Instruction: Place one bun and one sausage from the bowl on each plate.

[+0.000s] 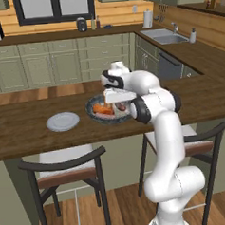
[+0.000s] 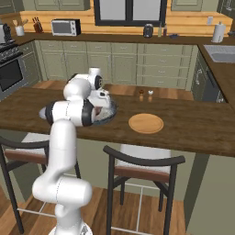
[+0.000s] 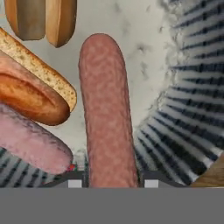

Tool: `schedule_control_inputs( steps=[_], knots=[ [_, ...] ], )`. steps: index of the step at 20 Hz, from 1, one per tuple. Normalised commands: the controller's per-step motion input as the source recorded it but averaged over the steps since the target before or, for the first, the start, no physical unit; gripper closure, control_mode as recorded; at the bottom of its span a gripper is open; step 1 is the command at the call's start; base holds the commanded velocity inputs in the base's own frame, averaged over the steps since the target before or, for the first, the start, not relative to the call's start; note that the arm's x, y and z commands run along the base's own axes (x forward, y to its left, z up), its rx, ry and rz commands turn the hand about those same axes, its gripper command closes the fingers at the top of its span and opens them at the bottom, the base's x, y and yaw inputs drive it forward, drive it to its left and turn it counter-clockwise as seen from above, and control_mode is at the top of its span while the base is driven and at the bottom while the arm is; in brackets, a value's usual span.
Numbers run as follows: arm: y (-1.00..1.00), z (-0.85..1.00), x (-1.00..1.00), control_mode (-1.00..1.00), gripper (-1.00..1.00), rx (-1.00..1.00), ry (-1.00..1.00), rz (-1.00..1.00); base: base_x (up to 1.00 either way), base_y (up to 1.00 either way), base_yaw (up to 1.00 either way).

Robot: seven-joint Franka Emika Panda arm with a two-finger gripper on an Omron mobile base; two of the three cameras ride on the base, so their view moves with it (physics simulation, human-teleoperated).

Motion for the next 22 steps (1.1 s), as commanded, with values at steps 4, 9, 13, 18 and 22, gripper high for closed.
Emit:
schedule_control_inputs(
  steps=[4,9,13,18,22],
  knots=[
    [-0.44,0.63,-0.38,-1.0,1.0,0.0,0.01,-0.1,0.0,0.0,0.0],
    [-1.0,0.26,-0.63,-1.0,1.0,0.0,0.01,-0.01,0.0,0.0,0.0],
    [-1.0,-0.03,-0.56,-1.0,1.0,0.0,-0.08,0.01,0.0,0.0,0.0],
    [-0.88,-0.47,-0.44,-1.0,1.0,0.0,-0.37,0.13,0.0,0.0,0.0],
    [-0.36,-0.84,-0.14,-1.0,1.0,0.0,-0.4,0.14,0.0,0.0,0.0]
  ],
)
